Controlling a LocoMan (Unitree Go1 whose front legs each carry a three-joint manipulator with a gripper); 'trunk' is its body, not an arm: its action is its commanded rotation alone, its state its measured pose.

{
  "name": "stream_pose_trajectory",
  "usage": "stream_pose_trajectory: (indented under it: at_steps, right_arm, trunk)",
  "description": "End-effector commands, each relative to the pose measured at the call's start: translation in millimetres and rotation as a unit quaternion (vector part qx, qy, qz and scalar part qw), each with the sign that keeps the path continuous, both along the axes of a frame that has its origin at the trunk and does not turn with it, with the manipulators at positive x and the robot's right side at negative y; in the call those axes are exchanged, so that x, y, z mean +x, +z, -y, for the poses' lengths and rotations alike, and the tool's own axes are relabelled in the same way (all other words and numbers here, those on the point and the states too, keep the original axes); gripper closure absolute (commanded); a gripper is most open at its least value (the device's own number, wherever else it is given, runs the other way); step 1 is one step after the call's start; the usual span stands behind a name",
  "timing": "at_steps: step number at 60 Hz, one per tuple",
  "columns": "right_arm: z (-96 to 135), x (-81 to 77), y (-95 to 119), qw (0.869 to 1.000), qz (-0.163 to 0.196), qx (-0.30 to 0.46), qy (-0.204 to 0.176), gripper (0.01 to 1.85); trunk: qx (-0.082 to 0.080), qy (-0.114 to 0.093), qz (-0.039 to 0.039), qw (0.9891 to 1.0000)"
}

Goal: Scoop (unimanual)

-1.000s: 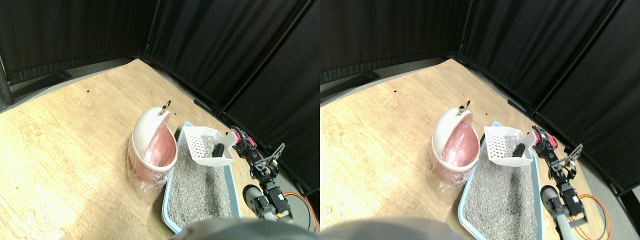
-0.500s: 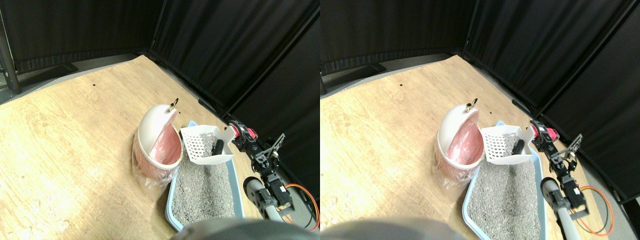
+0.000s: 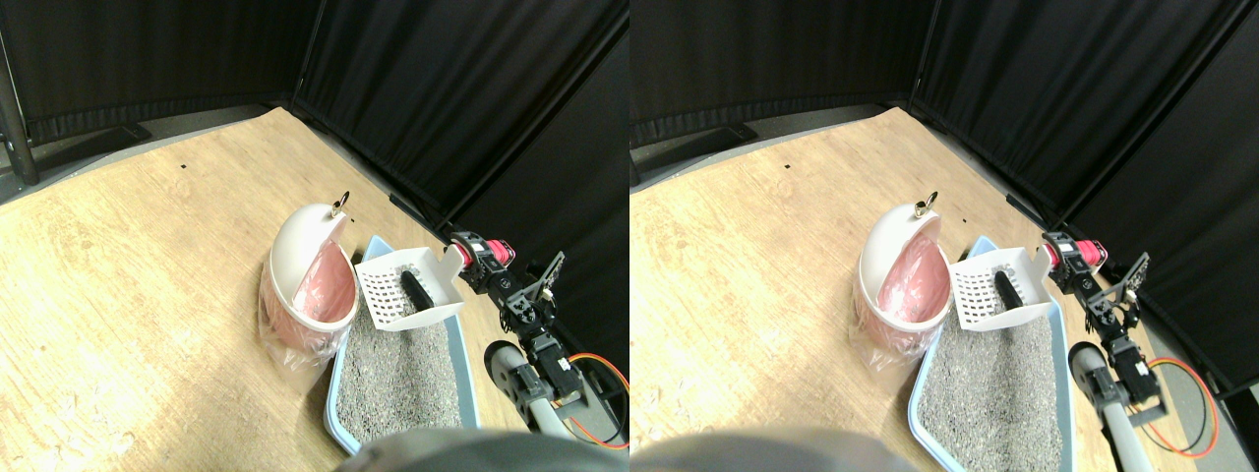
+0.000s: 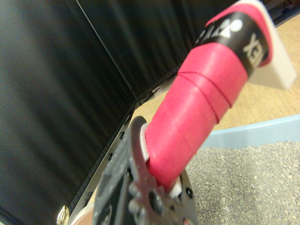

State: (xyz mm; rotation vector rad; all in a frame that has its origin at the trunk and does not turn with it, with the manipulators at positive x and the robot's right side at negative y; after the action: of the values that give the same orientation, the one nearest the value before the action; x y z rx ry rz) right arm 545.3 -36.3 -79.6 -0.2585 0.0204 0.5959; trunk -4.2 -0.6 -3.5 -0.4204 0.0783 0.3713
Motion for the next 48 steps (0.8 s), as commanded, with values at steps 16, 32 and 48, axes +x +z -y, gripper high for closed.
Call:
stream_pose_trajectory:
  at_steps: [16, 32, 48]
  right_arm:
    - [-12, -4.1, 13, 1.000, 0.016, 0.014, 0.014, 1.80]
    - [-18, -5.7, 15, 1.000, 0.013, 0.002, 0.017, 1.80]
    - [-19, -4.2, 12, 1.000, 0.003, -0.001, 0.012, 1.80]
  trunk:
    - [-0.004, 0.012, 0.0023, 0.9999]
    - [-0.004, 0.012, 0.0023, 0.9999]
    - [-0.002, 0.015, 0.0018, 0.9999]
